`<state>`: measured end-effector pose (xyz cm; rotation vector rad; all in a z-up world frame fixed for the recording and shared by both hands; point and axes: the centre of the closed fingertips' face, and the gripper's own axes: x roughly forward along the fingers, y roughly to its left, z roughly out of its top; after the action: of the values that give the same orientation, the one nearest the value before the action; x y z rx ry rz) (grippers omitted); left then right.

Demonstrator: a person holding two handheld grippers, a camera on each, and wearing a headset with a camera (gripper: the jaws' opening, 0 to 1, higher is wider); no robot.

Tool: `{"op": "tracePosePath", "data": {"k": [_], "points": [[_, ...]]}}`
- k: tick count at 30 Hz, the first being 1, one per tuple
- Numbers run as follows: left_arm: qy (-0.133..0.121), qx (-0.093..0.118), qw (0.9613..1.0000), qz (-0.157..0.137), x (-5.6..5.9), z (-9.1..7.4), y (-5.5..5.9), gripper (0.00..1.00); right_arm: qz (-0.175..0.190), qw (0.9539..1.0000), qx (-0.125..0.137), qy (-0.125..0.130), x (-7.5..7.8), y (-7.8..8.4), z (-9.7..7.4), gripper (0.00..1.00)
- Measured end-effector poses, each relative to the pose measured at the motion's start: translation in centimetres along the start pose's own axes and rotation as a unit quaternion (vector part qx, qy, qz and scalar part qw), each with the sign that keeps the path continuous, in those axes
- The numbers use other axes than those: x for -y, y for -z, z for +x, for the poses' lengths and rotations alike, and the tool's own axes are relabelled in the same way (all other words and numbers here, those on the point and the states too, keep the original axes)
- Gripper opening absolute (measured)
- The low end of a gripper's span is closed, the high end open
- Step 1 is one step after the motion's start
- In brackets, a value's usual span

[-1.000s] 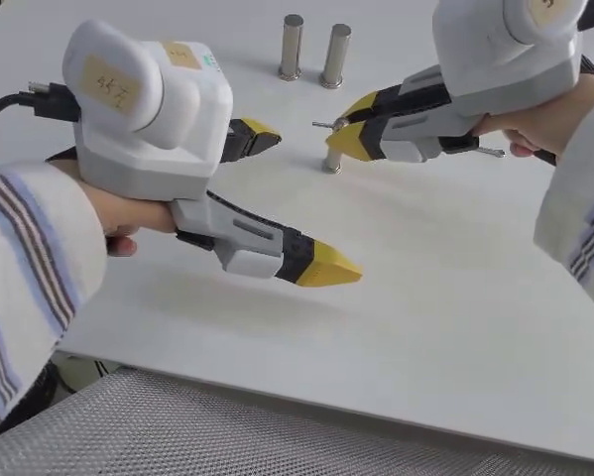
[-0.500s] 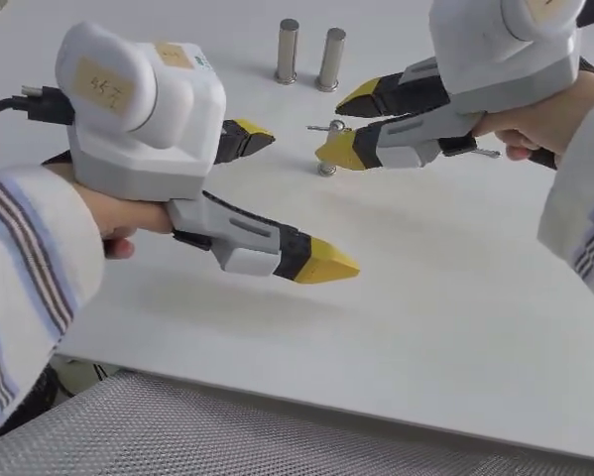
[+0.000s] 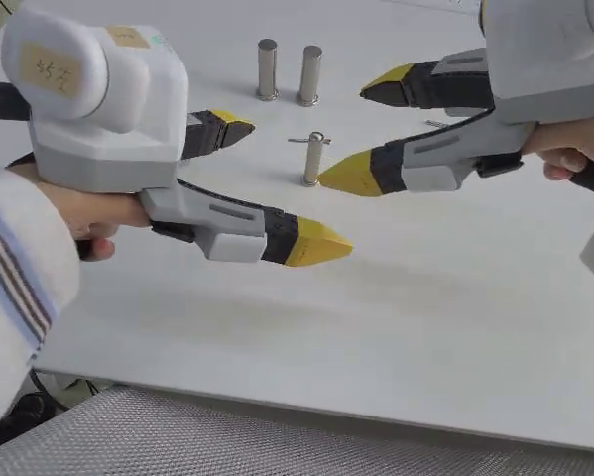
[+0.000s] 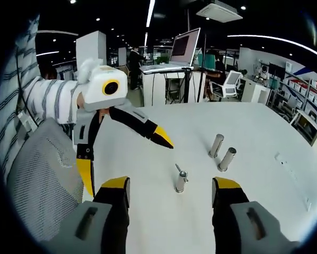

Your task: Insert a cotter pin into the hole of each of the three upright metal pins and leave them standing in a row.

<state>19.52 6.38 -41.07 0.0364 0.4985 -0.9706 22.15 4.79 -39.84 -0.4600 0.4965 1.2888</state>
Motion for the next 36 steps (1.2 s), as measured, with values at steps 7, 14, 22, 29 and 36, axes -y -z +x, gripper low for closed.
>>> {"op": "tracePosePath", "data": {"k": [7,14,22,29,36], "points": [[-0.004,0.002,1.0,0.006,0.6,-0.1,-0.4,0.99,0.047,0.998,0.026,0.034,-0.2,0.6,-2.5,0.71],[-0.011,0.003,0.9999,0.009,1.5,-0.4,-1.0,0.99,0.107,0.99,0.053,0.075,-0.8,1.9,-4.4,0.78],[-0.023,0.007,0.9997,0.0,0.7,-1.1,-0.9,0.99,0.138,0.9827,0.074,0.099,-1.0,2.6,-5.5,0.85],[-0.035,0.019,0.9992,-0.007,0.2,-2.0,-1.0,0.96,0.16,0.9778,0.076,0.112,-1.3,3.4,-5.9,0.91],[-0.045,0.017,0.9988,-0.011,-0.3,-2.5,-0.8,0.96,0.203,0.9656,0.077,0.143,-0.7,4.8,-6.2,0.98]]}}
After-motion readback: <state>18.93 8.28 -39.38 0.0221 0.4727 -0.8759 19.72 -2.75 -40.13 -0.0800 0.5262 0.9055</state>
